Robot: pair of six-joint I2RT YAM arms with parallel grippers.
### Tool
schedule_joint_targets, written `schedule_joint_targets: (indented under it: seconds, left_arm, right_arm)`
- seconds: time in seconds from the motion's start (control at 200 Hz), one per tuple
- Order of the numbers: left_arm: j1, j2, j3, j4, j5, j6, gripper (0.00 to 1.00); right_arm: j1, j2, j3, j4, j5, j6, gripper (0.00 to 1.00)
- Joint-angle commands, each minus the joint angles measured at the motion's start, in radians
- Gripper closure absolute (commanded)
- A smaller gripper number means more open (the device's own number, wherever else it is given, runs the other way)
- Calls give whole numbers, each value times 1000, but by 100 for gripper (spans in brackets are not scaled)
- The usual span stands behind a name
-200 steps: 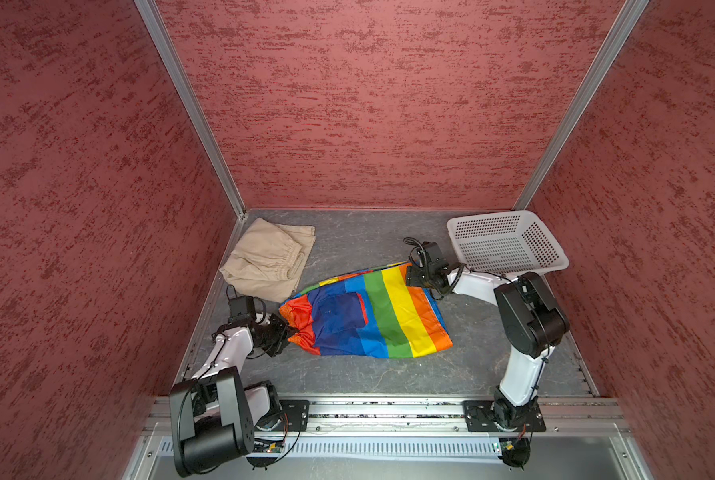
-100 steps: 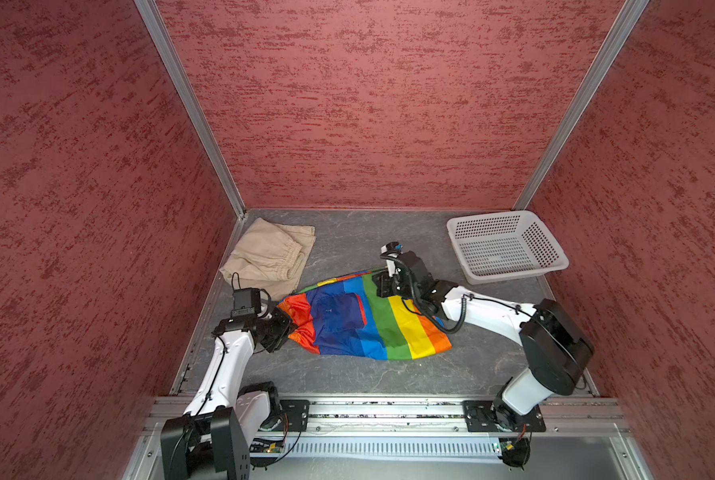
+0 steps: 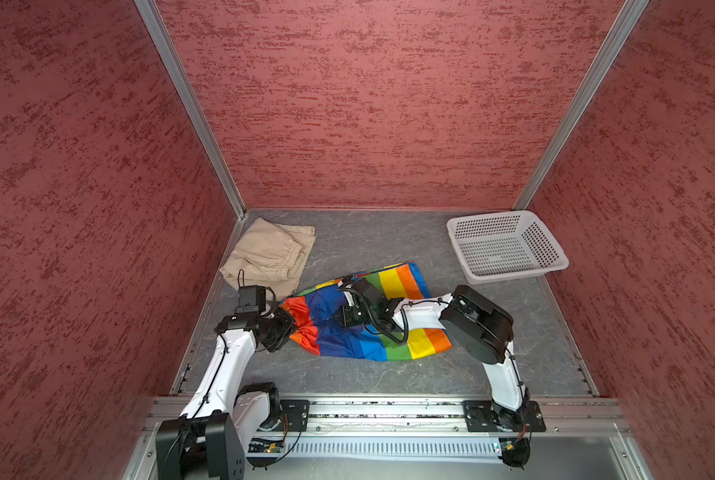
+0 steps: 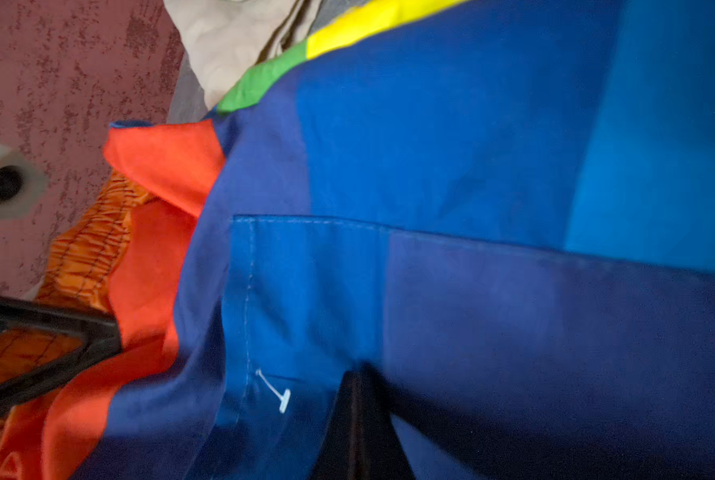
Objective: Fold and stack the shorts
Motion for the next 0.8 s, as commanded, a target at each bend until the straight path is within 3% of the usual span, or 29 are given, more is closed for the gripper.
schedule_joint_targets:
  seconds: [0.0, 0.225, 0.306, 0.446, 0.561, 0.606, 0.701, 0.797]
  left_arm:
    - [-10, -18, 32, -18, -15, 5, 96]
    - [-10, -23, 41, -31, -26, 15, 95]
    - [-11, -26, 39, -32, -26, 14, 95]
    - [-13, -34, 44, -40, -31, 13, 94]
    - [-17, -28, 57, -50, -37, 15, 94]
    - [-19, -27, 58, -49, -43, 15, 94]
    - [-29, -26, 53, -43, -55, 6, 94]
    - [-36, -16, 48, -36, -59, 1, 94]
  right_arm:
    - [5, 11, 36, -99, 65, 11, 100]
    - [4, -137, 72, -190, 110, -182, 100]
    - [3, -204, 72, -208, 145, -231, 93]
    - [-9, -250, 72, -201, 161, -242, 83]
    - [-13, -232, 63, -119, 73, -190, 77]
    - [-13, -210, 68, -89, 17, -164, 81]
    - [1, -135, 106, -94, -61, -131, 100]
    - [26, -68, 131, -116, -68, -115, 100]
